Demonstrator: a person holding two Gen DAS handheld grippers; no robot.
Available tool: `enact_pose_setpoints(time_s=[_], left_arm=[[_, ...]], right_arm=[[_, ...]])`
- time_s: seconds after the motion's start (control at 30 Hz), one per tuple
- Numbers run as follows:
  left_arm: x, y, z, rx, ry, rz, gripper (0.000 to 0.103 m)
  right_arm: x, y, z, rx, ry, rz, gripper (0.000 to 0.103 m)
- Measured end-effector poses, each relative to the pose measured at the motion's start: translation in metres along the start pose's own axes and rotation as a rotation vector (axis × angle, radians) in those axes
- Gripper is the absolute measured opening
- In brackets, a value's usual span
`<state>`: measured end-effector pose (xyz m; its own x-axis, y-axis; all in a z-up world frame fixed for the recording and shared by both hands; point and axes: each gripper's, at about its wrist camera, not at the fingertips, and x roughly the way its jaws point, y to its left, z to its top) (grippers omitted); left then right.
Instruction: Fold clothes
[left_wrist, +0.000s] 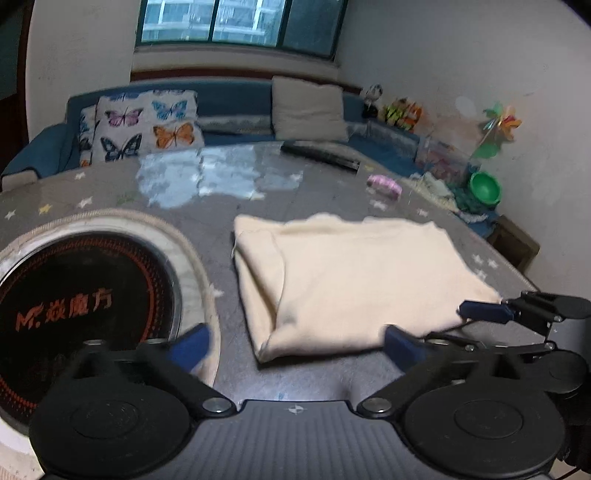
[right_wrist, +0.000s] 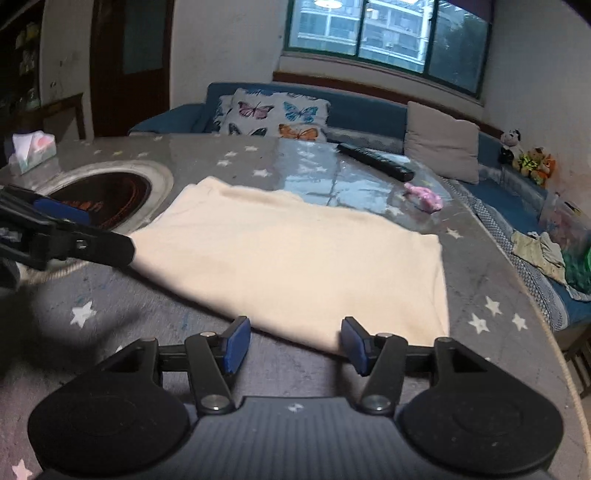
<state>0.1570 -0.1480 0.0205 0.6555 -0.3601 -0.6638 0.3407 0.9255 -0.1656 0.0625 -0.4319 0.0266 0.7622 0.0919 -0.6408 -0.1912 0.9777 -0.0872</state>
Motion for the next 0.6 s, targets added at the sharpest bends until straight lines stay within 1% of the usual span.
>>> enact_pose_setpoints(time_s=[0.07,0.1,0.2,0.27,0.33,0.43,0.5,0.57,0.6], left_arm=[[0.000,0.001,0.002,-0.005,-0.010,0.006,0.103],[0.000,0.001,0.003,-0.007,-0.014,0.008,0.103],[0.001,0.003,0.006,-0.016,-0.025,0.020,0.103],[0.008,0.009,0.007,-0.034,-0.014,0.053,0.103],[0.012,0.013,0.005,-0.040,0.000,0.080,0.103],[0.019,0.019,-0.001,-0.037,0.043,0.133,0.102],[0.023,0.025,-0.007,-0.054,0.074,0.142,0.103],[0.020,0.025,-0.011,-0.058,0.079,0.150,0.103],[0.018,0.025,-0.012,-0.060,0.082,0.153,0.103]], right_arm=[[-0.001,-0.006,0.003,0.030,-0.019,-0.011,0.064],[-0.002,-0.009,0.004,0.045,-0.029,-0.016,0.069],[0.002,-0.015,0.004,0.079,-0.024,-0.010,0.072],[0.002,-0.015,0.001,0.082,-0.017,-0.013,0.074],[0.002,-0.014,-0.001,0.085,-0.013,-0.017,0.082],[-0.002,-0.014,-0.005,0.098,-0.011,-0.014,0.084],[-0.006,-0.013,-0.006,0.104,-0.014,-0.015,0.087],[-0.012,-0.011,-0.007,0.104,-0.024,-0.029,0.093],[-0.016,-0.011,-0.008,0.105,-0.030,-0.036,0.098]])
